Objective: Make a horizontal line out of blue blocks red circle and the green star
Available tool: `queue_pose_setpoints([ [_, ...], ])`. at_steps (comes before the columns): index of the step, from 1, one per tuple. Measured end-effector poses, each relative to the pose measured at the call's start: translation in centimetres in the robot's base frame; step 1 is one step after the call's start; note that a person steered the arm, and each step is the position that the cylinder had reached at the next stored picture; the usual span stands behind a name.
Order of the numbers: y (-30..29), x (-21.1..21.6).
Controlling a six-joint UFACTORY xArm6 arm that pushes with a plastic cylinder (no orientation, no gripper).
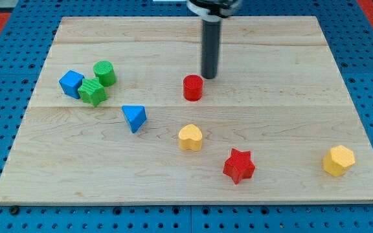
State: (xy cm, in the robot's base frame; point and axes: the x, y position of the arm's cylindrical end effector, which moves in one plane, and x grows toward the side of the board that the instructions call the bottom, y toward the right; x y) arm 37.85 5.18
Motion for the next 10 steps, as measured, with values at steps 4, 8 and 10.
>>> queue_pose_setpoints([
  [4,1.6,4.0],
  [8,-7.3,4.0],
  [10,-11.0,12.2],
])
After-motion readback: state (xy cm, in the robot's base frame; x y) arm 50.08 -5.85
